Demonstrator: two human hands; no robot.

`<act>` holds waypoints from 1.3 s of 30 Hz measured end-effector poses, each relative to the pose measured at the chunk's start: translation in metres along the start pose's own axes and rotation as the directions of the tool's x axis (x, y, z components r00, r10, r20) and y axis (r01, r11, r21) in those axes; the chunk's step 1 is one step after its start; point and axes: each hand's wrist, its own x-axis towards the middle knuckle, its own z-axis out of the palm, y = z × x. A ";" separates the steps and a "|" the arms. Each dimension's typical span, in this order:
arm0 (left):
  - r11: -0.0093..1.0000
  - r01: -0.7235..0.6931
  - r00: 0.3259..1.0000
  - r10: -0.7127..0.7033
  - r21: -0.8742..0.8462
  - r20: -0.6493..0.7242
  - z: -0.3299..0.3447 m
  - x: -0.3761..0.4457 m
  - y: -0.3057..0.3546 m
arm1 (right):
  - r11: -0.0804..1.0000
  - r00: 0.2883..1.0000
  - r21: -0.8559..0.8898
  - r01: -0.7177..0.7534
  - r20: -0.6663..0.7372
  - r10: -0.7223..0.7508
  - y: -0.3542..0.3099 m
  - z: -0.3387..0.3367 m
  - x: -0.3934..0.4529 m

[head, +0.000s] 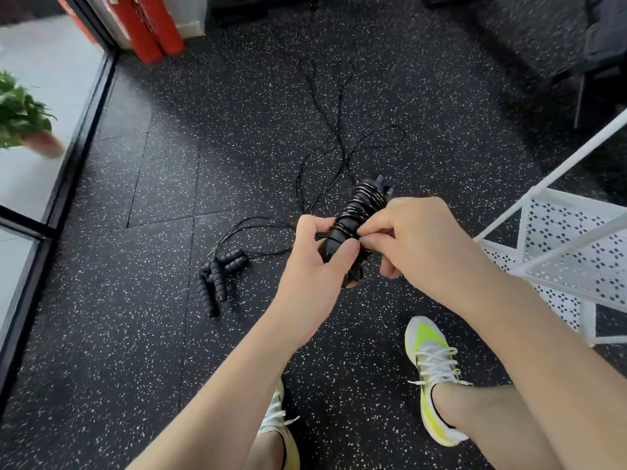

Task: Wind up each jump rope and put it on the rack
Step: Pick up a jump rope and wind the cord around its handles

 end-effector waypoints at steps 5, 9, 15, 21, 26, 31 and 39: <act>0.983 0.069 0.997 -0.065 -0.172 0.030 -0.002 0.000 0.003 | 0.993 0.997 0.088 0.078 -0.016 -0.077 0.000 -0.002 -0.002; 0.943 0.120 0.992 -0.098 -0.311 0.083 -0.007 -0.002 0.009 | 0.973 0.997 0.218 0.082 -0.029 -0.078 0.001 -0.006 -0.005; 0.870 0.128 0.989 -0.075 -0.475 0.128 -0.013 -0.001 0.020 | 0.847 0.980 0.530 0.040 -0.188 0.071 -0.006 -0.006 -0.009; 0.920 0.090 0.995 -0.067 -0.381 0.073 -0.011 0.002 0.018 | 0.979 0.960 0.177 0.104 -0.274 -0.052 0.006 0.004 0.000; 0.958 0.077 0.997 -0.068 -0.277 0.041 -0.010 0.002 0.016 | 0.980 0.951 0.009 0.201 -0.241 -0.193 0.007 0.009 0.000; 0.978 0.092 0.996 -0.089 -0.186 0.027 -0.014 0.003 0.009 | 0.963 0.924 -0.080 0.258 -0.271 -0.271 0.012 0.012 0.004; 0.985 0.099 0.994 -0.092 -0.138 0.063 -0.018 0.005 0.005 | 0.962 0.964 0.266 0.061 -0.265 0.013 0.012 0.017 0.008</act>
